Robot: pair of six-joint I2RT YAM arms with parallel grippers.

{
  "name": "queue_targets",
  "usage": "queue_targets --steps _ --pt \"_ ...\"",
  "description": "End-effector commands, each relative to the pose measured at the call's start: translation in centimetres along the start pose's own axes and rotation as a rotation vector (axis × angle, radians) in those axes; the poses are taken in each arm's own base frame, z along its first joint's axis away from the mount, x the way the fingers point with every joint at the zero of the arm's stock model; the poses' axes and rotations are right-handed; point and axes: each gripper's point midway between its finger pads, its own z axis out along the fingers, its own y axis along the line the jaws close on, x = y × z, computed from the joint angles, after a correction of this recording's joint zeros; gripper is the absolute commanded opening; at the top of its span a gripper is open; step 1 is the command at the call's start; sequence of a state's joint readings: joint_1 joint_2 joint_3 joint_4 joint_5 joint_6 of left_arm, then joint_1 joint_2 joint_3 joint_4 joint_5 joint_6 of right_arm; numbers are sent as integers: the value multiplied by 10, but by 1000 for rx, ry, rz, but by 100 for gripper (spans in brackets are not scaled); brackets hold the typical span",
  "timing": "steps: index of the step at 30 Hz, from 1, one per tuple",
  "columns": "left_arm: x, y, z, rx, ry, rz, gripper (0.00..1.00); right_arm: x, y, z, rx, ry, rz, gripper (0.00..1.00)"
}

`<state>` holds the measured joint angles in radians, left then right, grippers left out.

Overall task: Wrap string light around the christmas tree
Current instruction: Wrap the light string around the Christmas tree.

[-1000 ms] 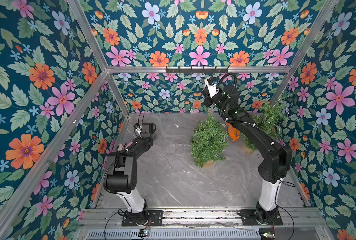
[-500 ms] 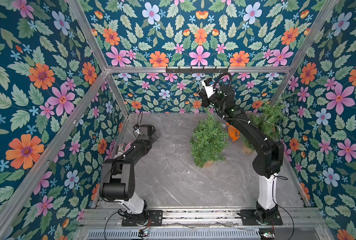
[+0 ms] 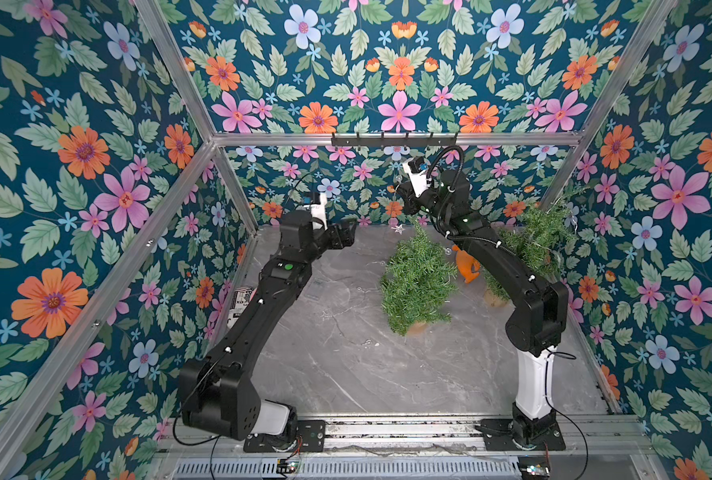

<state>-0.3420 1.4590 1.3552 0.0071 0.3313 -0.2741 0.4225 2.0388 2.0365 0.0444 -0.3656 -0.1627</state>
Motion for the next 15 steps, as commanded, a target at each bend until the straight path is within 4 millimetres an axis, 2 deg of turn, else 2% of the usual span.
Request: queue_targets --steps 1,3,6,9,13,15 --pt "2 -51 11 206 21 228 81 -20 7 -6 -34 -54 -17 7" --pt "4 -65 17 254 23 273 79 -23 9 -7 -39 -62 -17 7" --pt "5 -71 27 296 23 287 72 -27 12 -10 -55 -80 -12 7" --pt "0 -71 37 293 6 289 70 -30 17 -11 -83 -88 -1 8" --pt "-11 -54 55 195 -19 297 67 -34 22 -17 -111 -106 5 8" --pt "-12 -56 62 207 -26 299 65 -34 27 -19 -137 -109 5 9"
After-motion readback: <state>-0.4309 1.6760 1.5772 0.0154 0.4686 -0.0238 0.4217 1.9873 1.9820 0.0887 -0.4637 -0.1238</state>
